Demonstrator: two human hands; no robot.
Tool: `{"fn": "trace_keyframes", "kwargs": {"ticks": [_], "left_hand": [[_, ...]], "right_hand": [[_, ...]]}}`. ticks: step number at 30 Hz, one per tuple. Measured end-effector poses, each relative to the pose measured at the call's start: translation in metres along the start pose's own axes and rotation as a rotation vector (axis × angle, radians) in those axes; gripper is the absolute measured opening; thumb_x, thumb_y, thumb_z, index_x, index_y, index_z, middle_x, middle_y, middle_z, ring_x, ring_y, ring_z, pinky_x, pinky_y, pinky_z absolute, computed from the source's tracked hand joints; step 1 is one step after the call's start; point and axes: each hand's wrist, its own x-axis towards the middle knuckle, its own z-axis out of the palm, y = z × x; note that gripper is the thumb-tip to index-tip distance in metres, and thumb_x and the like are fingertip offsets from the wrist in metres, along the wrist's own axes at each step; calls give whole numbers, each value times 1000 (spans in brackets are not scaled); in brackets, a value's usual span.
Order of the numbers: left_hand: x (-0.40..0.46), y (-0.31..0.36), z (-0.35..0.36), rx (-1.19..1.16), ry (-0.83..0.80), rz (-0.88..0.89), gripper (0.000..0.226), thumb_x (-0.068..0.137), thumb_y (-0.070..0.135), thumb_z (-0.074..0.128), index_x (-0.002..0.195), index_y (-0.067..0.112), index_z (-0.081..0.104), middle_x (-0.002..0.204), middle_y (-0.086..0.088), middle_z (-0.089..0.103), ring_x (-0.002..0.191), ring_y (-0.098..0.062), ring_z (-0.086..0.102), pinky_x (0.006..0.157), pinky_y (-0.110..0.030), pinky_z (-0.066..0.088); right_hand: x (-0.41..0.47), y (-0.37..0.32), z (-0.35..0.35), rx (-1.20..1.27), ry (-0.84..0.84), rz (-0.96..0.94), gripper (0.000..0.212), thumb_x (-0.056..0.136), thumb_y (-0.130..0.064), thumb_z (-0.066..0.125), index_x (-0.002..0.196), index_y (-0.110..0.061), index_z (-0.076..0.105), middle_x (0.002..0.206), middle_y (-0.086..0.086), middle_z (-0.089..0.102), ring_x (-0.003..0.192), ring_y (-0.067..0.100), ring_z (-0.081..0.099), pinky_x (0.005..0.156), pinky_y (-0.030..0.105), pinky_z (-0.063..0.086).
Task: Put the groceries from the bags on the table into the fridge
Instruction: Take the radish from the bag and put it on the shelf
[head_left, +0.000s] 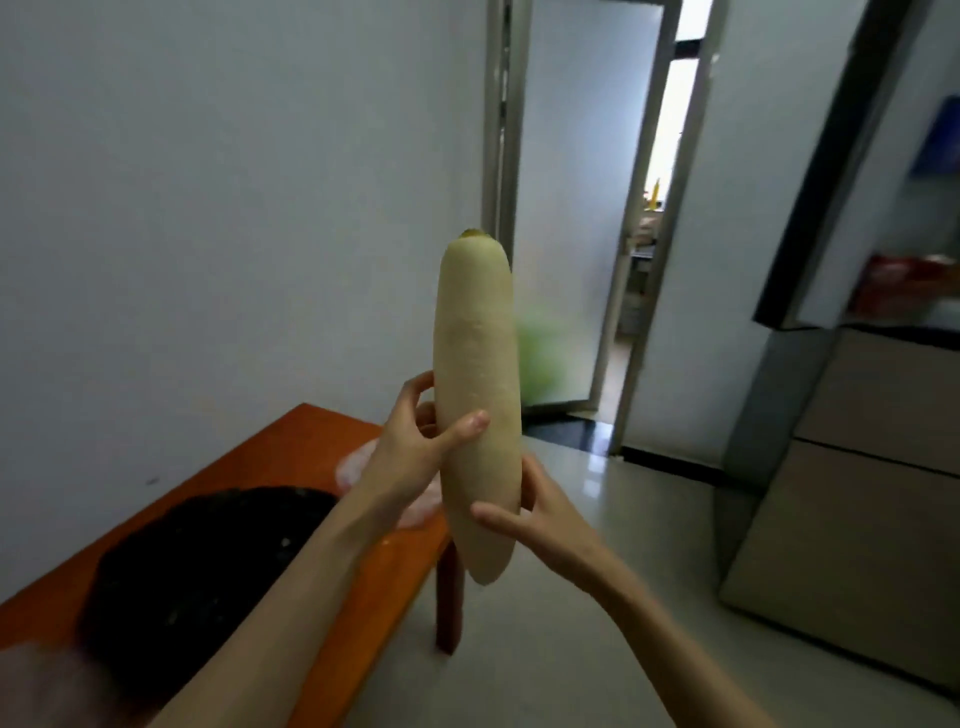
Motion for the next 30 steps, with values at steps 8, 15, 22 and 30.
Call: {"fn": "trace_keyframes", "kwargs": {"ticks": [8,15,22,30], "left_hand": [[65,20,270,-147,-323,74,68,66,39,71,123,33,34,110,8,58,96,-9,62,70,-24,55],[112,32,445,-169,-585,189,61,64,38,74,115,38,41,117,4,58,101,-12,62,69,-19,54],[184,14,597,-211,-704,217,62,69,47,76,117,44,38,122,7,55,107,-8,58,75,-21,54],[268,24,766,-213,-736,226,69,69,50,65,131,31,39,121,10,53,105,-4,57,77,-22,53]], "right_hand": [[-99,18,-246,-44,468,4,59,70,-30,78,116,-38,40,115,-11,54,103,10,58,77,22,53],[-150,37,-395,-60,754,-45,56,72,-17,79,114,-36,48,113,-9,60,100,2,61,78,22,54],[-158,71,-545,-155,877,-24,59,72,-23,77,121,-34,46,115,-9,60,101,3,61,78,19,53],[-154,87,-721,-238,990,-15,67,69,-36,74,129,-28,45,118,-11,58,106,5,58,80,20,53]]}}
